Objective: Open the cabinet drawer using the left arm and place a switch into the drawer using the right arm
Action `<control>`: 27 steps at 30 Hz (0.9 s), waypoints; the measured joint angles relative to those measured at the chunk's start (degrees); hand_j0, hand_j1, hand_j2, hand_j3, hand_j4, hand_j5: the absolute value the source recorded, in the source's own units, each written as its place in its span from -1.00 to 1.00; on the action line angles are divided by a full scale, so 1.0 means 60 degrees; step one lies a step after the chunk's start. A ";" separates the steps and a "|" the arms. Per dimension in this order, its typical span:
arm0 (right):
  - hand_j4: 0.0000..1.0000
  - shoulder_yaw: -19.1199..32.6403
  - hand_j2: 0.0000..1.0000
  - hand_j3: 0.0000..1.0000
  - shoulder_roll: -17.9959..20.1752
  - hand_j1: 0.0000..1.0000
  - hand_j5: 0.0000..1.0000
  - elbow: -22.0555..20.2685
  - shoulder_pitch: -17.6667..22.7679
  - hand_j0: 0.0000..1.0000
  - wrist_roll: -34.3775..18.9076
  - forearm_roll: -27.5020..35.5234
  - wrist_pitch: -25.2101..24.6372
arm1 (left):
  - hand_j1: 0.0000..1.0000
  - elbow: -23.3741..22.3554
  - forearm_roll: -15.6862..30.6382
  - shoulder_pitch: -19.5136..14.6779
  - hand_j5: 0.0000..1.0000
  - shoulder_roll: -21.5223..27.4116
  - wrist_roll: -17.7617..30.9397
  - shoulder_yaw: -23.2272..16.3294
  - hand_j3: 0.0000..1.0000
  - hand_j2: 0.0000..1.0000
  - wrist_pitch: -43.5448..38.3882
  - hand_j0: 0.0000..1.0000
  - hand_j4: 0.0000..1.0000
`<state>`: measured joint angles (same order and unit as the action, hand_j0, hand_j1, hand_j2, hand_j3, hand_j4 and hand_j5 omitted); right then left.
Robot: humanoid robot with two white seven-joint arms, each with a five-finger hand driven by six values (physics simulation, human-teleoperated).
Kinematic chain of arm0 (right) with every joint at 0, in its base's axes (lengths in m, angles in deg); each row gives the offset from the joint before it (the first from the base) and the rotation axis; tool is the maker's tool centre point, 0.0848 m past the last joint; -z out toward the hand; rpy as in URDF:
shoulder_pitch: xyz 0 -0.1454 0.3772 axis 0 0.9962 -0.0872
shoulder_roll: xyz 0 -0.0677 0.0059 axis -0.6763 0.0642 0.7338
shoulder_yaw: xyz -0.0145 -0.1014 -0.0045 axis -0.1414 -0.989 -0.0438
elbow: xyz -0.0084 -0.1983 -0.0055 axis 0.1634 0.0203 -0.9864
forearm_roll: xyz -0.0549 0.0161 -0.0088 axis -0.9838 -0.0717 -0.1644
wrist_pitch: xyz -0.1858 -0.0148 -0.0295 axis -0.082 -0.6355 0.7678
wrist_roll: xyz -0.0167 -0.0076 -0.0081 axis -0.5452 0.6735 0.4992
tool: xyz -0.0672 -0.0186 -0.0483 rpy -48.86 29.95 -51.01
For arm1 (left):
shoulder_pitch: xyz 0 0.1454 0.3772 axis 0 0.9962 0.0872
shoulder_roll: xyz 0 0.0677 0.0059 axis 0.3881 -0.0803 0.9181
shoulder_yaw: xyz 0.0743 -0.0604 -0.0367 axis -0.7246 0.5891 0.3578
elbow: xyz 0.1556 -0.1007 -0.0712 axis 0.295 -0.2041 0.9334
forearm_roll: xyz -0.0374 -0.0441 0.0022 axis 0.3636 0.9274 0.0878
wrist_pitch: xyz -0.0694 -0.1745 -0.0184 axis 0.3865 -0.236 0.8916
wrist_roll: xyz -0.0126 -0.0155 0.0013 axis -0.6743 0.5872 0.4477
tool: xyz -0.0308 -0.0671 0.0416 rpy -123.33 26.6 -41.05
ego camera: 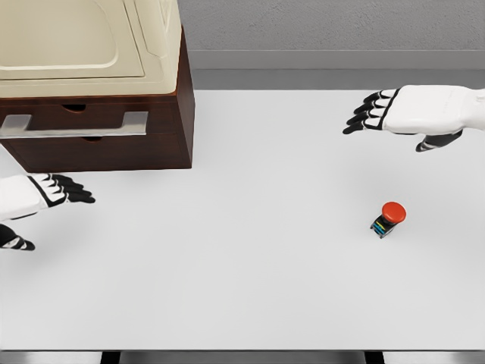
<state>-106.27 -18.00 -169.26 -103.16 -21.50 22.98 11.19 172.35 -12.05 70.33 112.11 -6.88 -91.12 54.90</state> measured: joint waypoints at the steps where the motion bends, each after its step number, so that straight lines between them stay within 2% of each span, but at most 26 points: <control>1: 1.00 -0.0001 1.00 1.00 0.0004 1.00 1.00 -0.0002 0.0000 1.00 0.0000 -0.0002 -0.0001 | 1.00 0.0010 0.0002 -0.0101 1.00 0.0003 0.0008 -0.0010 1.00 1.00 -0.0001 1.00 1.00; 3: 1.00 -0.0001 1.00 1.00 0.0016 1.00 1.00 0.0002 0.0000 1.00 0.0000 0.0001 -0.0001 | 1.00 0.0023 0.0034 -0.0467 1.00 0.0003 -0.0007 -0.0087 1.00 1.00 -0.0005 1.00 1.00; 6: 1.00 -0.0022 1.00 1.00 0.0098 1.00 1.00 0.0040 -0.0044 1.00 0.0000 0.0017 -0.0003 | 1.00 0.0031 0.0221 -0.1374 1.00 0.0008 -0.0032 -0.0565 1.00 1.00 -0.0008 1.00 1.00; 8: 1.00 -0.0112 1.00 1.00 0.0277 1.00 1.00 0.0113 -0.0029 1.00 0.0001 0.0003 -0.0003 | 1.00 0.0040 0.0667 -0.1508 1.00 0.0127 -0.0008 -0.1049 1.00 1.00 -0.0003 1.00 1.00; 10: 1.00 -0.0552 1.00 1.00 0.0566 1.00 1.00 0.0139 -0.0044 1.00 0.0001 -0.0003 -0.0005 | 1.00 0.0048 0.1606 -0.1553 1.00 0.0240 0.0176 -0.1521 1.00 1.00 0.0000 1.00 1.00; 12: 1.00 -0.1119 1.00 1.00 0.0748 1.00 1.00 0.0120 -0.0044 1.00 0.0000 -0.0029 -0.0002 | 1.00 0.0056 0.2790 -0.1640 1.00 0.0273 0.0725 -0.1785 1.00 1.00 0.0002 1.00 1.00; 13: 1.00 -0.1320 1.00 1.00 0.0813 1.00 1.00 0.0102 -0.0029 1.00 0.0000 -0.0049 0.0000 | 1.00 0.0058 0.3608 -0.1850 1.00 0.0262 0.1135 -0.1871 1.00 1.00 0.0027 1.00 1.00; 14: 1.00 -0.1503 1.00 1.00 0.0865 1.00 1.00 0.0068 -0.0029 1.00 0.0000 -0.0067 0.0000 | 1.00 0.0062 0.4568 -0.2461 1.00 0.0217 0.1424 -0.1927 1.00 1.00 0.0026 1.00 1.00; 15: 1.00 -0.1677 1.00 1.00 0.0910 1.00 1.00 -0.0001 -0.0030 1.00 0.0000 -0.0078 0.0000 | 1.00 0.0066 0.5572 -0.2800 1.00 0.0173 0.1626 -0.1962 1.00 1.00 -0.0127 1.00 1.00; 16: 1.00 -0.1836 1.00 1.00 0.0944 1.00 1.00 -0.0088 -0.0029 1.00 0.0000 -0.0088 -0.0001 | 1.00 0.0066 0.6267 -0.3118 1.00 0.0123 0.1774 -0.1988 1.00 1.00 -0.0433 1.00 1.00; 18: 1.00 -0.2081 1.00 1.00 0.1021 1.00 1.00 -0.0247 -0.0029 1.00 0.0000 -0.0100 -0.0002 | 1.00 0.0065 0.7102 -0.3310 1.00 0.0045 0.1957 -0.2026 1.00 1.00 -0.0914 1.00 1.00; 20: 1.00 -0.2253 1.00 1.00 0.1103 1.00 1.00 -0.0414 -0.0014 1.00 0.0001 -0.0108 -0.0002 | 1.00 0.0060 0.7305 -0.3574 1.00 -0.0187 0.2051 -0.2041 1.00 1.00 -0.1544 1.00 1.00; 24: 1.00 -0.2561 1.00 1.00 0.1167 1.00 1.00 -0.0595 0.0000 1.00 0.0001 -0.0117 -0.0004 | 1.00 0.0053 0.6883 -0.4072 1.00 -0.0588 0.2125 -0.2049 1.00 1.00 -0.2665 1.00 1.00; 27: 1.00 -0.2740 1.00 1.00 0.1182 1.00 1.00 -0.0649 0.0015 1.00 0.0001 -0.0163 -0.0004 | 1.00 0.0051 0.6703 -0.4131 1.00 -0.0550 0.2142 -0.2051 1.00 1.00 -0.3245 1.00 1.00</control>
<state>-122.71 -10.91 -173.16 -103.08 -21.50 22.01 11.17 172.66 28.17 45.54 108.81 5.97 -103.42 35.43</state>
